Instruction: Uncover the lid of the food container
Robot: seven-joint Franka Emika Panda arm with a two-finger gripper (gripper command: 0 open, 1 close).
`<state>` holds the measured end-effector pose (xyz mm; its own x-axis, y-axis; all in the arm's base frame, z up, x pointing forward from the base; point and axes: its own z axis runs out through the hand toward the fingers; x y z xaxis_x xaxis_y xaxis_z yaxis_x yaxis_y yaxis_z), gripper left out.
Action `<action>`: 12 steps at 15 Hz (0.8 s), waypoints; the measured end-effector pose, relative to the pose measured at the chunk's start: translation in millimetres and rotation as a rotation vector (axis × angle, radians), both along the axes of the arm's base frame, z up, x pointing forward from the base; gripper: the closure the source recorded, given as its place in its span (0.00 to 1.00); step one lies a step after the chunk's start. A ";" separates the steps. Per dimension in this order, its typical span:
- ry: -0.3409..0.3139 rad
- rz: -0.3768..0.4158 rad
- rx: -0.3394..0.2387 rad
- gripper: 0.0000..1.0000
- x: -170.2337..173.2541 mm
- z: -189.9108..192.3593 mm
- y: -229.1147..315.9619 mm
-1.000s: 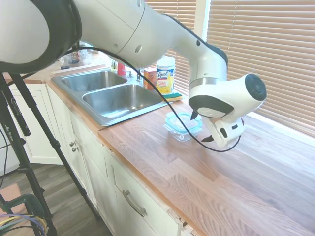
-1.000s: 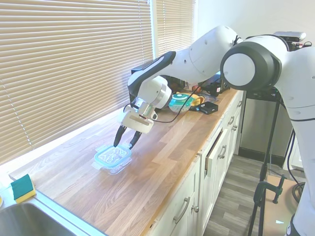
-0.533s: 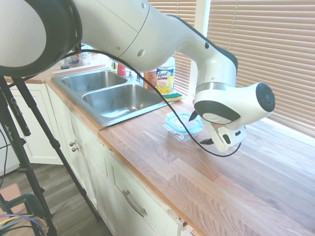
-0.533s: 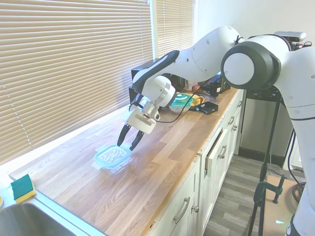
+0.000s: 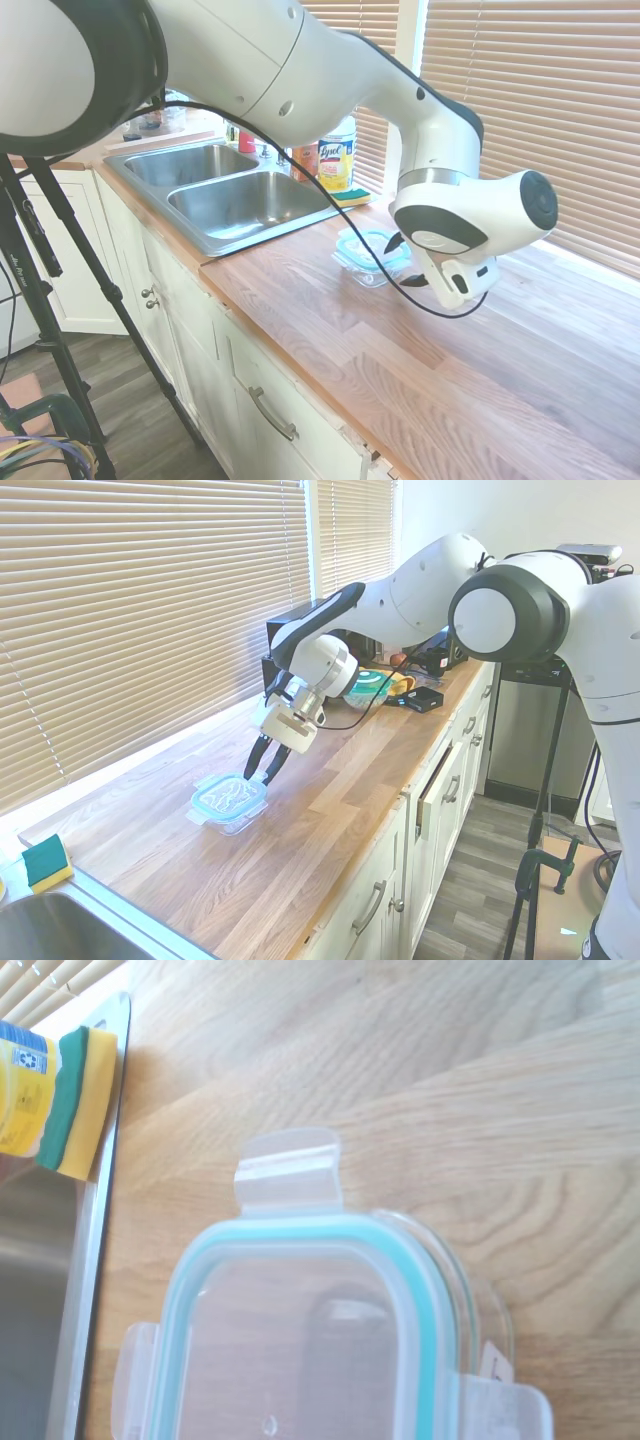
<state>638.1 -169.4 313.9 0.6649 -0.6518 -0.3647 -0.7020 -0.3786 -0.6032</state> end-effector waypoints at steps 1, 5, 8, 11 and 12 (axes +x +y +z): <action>0.000 0.003 0.000 1.00 0.4 -0.8 1.7; -0.002 0.015 -0.004 1.00 2.6 -1.8 8.7; -0.014 0.031 -0.035 1.00 5.4 5.8 15.0; -0.017 0.057 -0.126 1.00 9.7 23.5 26.6; -0.019 0.063 -0.157 1.00 10.9 33.1 31.4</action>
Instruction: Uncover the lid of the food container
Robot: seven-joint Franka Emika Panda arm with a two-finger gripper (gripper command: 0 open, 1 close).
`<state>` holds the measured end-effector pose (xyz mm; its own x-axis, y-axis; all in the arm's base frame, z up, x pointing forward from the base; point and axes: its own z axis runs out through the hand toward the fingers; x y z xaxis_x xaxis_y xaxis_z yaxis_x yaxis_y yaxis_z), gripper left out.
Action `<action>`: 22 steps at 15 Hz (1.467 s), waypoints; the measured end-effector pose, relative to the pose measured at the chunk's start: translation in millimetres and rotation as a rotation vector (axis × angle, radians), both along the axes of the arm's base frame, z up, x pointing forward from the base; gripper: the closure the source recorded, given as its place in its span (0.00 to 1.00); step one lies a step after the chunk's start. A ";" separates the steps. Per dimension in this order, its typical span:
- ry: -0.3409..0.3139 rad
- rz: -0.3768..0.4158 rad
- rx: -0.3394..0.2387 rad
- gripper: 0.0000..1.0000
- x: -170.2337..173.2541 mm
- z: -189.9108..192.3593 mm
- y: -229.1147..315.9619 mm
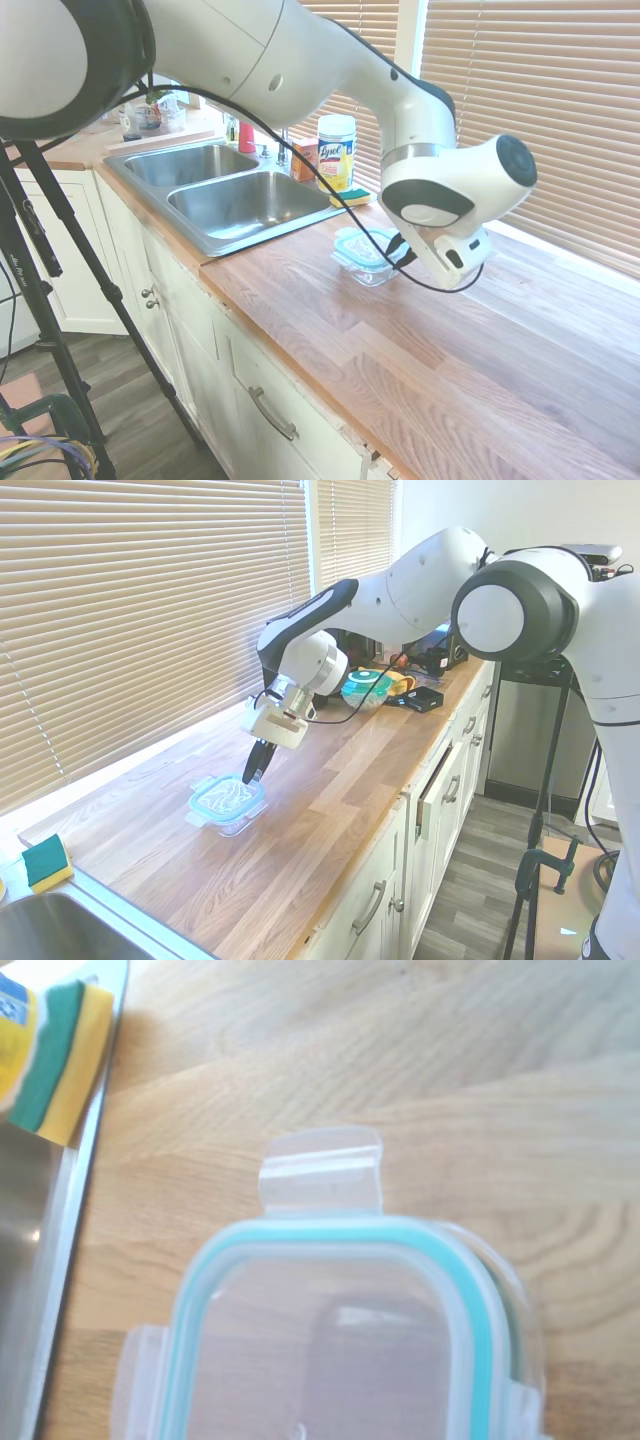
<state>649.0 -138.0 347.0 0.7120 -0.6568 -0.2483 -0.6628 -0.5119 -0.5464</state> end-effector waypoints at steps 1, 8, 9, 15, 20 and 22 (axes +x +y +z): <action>-0.002 0.004 -0.024 1.00 0.4 11.1 4.3; -0.093 0.101 -0.148 1.00 -7.0 105.2 73.2; -0.106 0.125 -0.165 1.00 -9.8 115.1 92.4; -0.131 0.276 -0.281 1.00 -28.9 122.7 194.3; -0.126 0.357 -0.348 1.00 -44.5 110.2 241.3; -0.117 0.391 -0.353 1.00 -50.5 103.4 259.0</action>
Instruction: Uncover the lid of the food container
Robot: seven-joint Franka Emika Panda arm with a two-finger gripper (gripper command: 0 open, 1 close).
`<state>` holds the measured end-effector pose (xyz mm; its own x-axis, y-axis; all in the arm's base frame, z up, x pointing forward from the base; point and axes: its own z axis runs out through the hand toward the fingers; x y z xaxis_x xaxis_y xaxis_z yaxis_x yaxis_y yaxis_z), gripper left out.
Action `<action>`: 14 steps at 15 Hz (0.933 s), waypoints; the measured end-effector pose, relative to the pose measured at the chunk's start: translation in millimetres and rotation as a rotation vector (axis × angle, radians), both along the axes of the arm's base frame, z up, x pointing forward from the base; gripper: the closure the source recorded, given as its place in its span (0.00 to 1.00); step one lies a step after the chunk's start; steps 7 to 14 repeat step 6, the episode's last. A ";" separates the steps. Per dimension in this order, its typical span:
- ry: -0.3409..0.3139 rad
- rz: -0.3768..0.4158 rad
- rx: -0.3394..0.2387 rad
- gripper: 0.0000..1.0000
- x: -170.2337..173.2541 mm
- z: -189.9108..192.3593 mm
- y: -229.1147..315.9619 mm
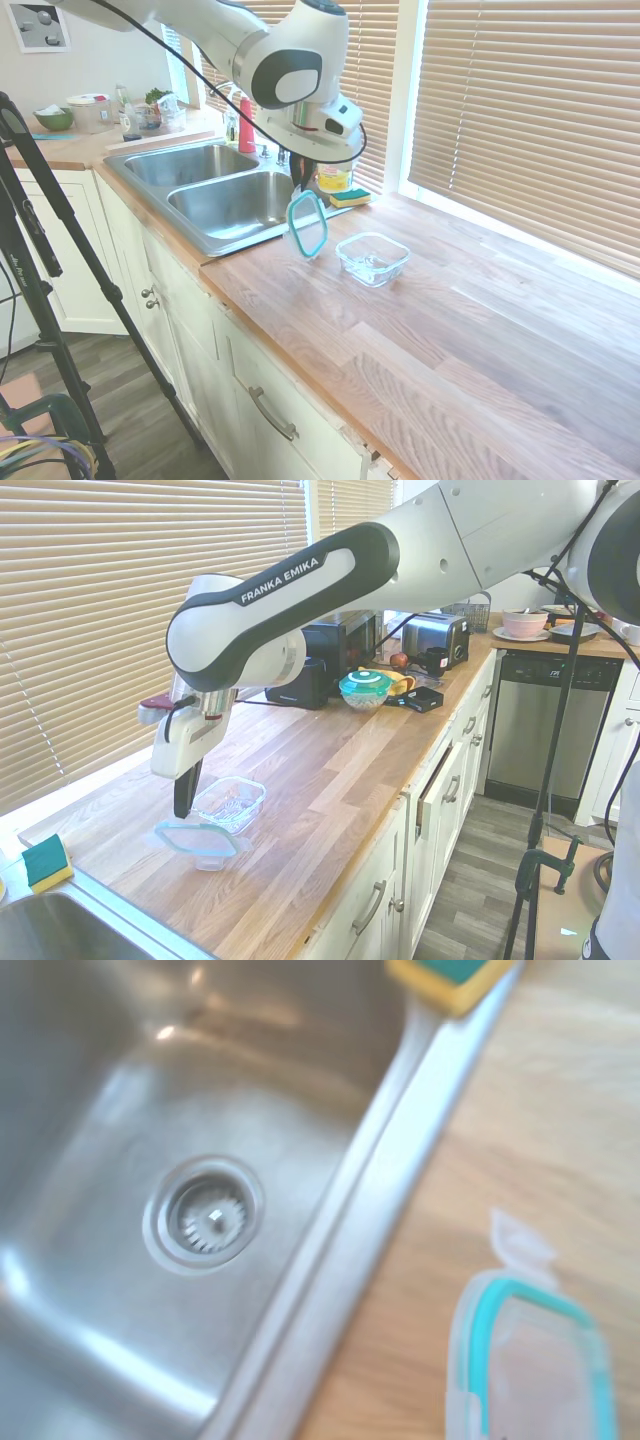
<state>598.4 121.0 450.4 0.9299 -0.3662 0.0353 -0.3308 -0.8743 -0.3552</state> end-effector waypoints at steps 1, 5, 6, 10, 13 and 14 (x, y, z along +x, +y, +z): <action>0.005 0.015 -0.021 0.00 -3.6 -4.7 9.2; -0.001 0.030 -0.113 0.00 -13.9 -23.9 27.6; 0.000 0.032 -0.120 0.00 -14.9 -25.3 29.3; 0.000 0.032 -0.120 0.00 -14.9 -25.3 29.3; 0.000 0.032 -0.120 0.00 -14.9 -25.3 29.3; 0.000 0.032 -0.120 0.00 -14.9 -25.3 29.3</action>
